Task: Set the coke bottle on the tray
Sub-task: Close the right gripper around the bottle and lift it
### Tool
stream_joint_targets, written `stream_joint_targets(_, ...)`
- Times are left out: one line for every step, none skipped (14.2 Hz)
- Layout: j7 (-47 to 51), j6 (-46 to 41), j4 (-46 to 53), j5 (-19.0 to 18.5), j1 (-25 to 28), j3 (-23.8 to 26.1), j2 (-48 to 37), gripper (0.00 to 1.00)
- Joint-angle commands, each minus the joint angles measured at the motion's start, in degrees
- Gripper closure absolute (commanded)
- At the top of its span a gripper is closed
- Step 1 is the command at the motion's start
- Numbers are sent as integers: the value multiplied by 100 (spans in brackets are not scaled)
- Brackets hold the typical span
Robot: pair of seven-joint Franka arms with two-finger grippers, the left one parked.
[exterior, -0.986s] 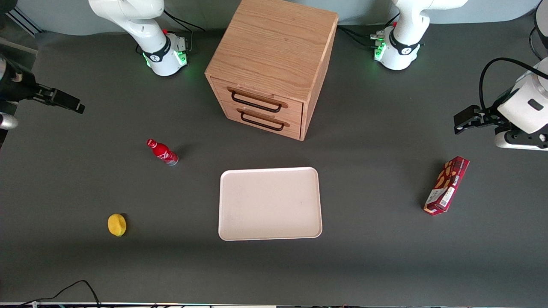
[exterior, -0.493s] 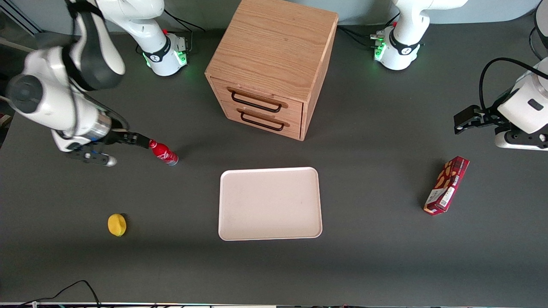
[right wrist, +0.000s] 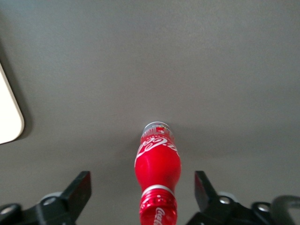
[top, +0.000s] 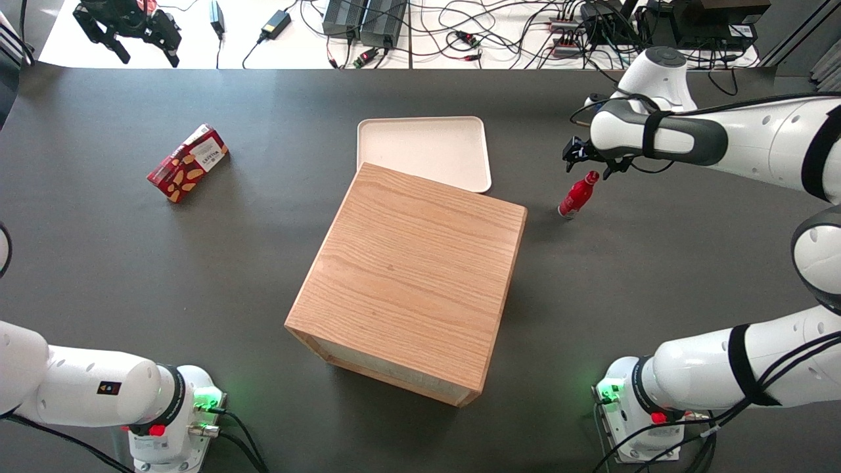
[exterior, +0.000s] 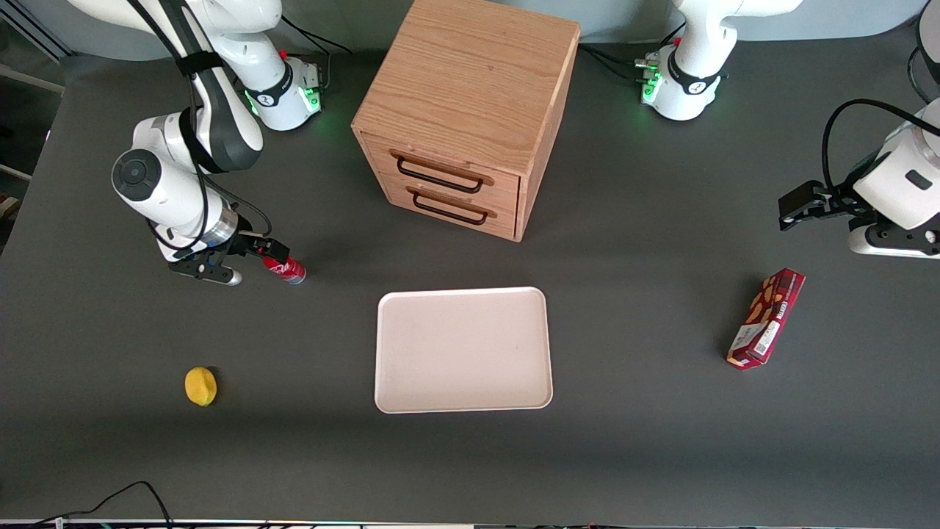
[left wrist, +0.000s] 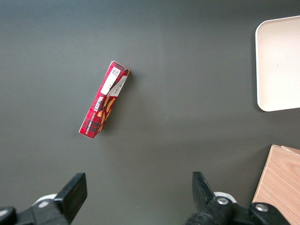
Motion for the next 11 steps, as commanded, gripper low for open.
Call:
stream_joint_targets(104,82,-144,-96,2,8,-174,55)
stream_joint_targets(95,81,-170,-96,11,8,-183,85)
stream_joint_targets(87,81,-170,-96,11,8,-183,100)
stream_joint_targets(86,73,-170,-96,11,8,-191,100)
stream_joint_targets(78,29,-170,-96,19,8,-209,100)
stream_joint_targets(43,-67,-144,-96,28,8,-218,100)
stream_joint_targets(16,-155,-109,-96,28,8,-261,100)
stream_joint_targets(-36,-330,-4,-96,28,8,-305,100)
stream_joint_targets(-132,-706,284,-96,2,0,-323,100)
stream_joint_targets(-220,-1292,704,-96,-7,-53,-332,100)
stream_joint_targets(-282,-1838,1152,-96,-16,-70,-323,100)
